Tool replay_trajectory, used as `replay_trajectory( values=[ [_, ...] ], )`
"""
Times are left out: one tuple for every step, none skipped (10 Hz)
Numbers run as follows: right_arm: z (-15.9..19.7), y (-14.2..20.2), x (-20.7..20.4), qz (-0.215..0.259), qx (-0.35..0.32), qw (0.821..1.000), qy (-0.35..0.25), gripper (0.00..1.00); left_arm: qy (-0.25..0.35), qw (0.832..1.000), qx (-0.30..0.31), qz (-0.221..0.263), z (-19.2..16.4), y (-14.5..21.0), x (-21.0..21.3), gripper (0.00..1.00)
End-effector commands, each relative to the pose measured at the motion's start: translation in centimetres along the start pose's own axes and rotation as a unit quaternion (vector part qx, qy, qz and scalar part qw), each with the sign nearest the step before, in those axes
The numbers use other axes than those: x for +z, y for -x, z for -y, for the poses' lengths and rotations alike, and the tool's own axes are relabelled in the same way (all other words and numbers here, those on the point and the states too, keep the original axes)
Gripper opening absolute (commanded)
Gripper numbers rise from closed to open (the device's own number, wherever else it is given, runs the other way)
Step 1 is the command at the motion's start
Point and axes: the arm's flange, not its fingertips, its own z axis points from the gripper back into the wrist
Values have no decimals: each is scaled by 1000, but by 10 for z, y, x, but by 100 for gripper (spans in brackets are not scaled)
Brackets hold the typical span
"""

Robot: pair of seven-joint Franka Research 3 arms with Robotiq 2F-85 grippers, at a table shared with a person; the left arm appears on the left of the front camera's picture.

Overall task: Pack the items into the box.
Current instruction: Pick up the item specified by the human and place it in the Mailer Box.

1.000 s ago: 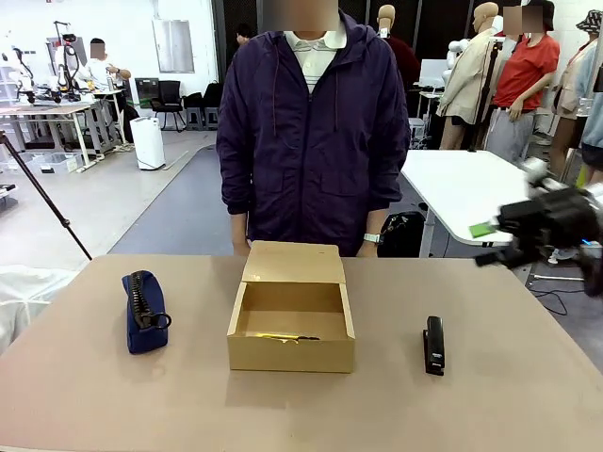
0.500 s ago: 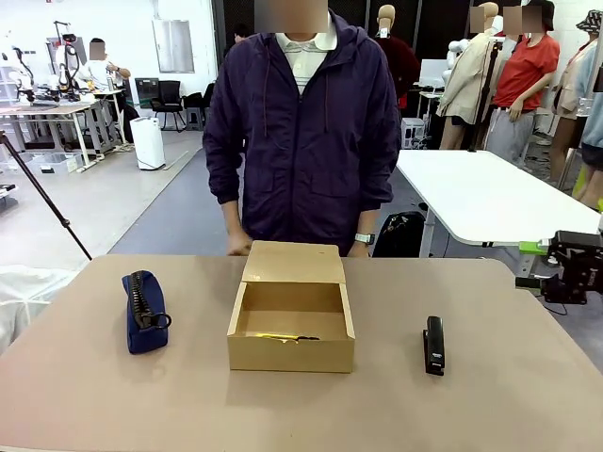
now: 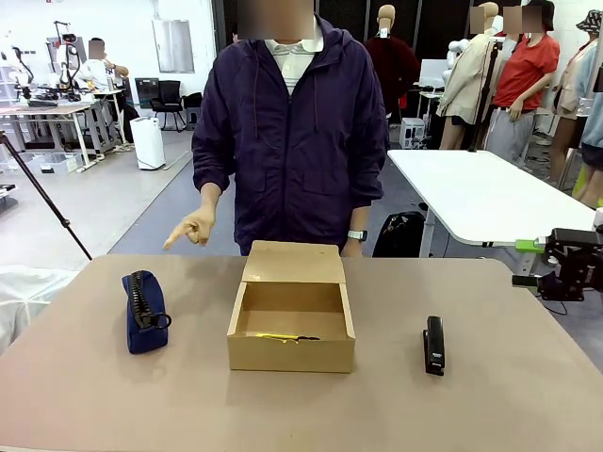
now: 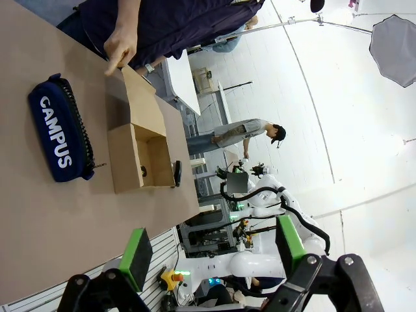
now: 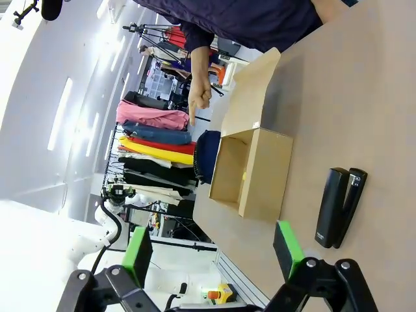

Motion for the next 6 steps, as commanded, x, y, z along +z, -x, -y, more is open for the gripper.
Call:
replay_trajectory(
  values=[
    [-6, -2, 4, -9, -8, 1000, -1, 100, 13, 1000, -4, 4, 3, -1, 0, 100],
    [-6, -2, 4, -9, -8, 1000, -1, 100, 13, 1000, -4, 4, 3, -1, 0, 100],
    [-6, -2, 4, -9, -8, 1000, -1, 100, 13, 1000, -4, 4, 3, -1, 0, 100],
    [-6, -2, 4, -9, -8, 1000, -1, 100, 13, 1000, -4, 4, 3, -1, 0, 100],
    [-6, -2, 4, -9, -8, 1000, -1, 100, 13, 1000, -4, 4, 3, -1, 0, 100],
    [-6, -2, 4, -9, -8, 1000, -1, 100, 13, 1000, -4, 4, 3, -1, 0, 100]
  ],
)
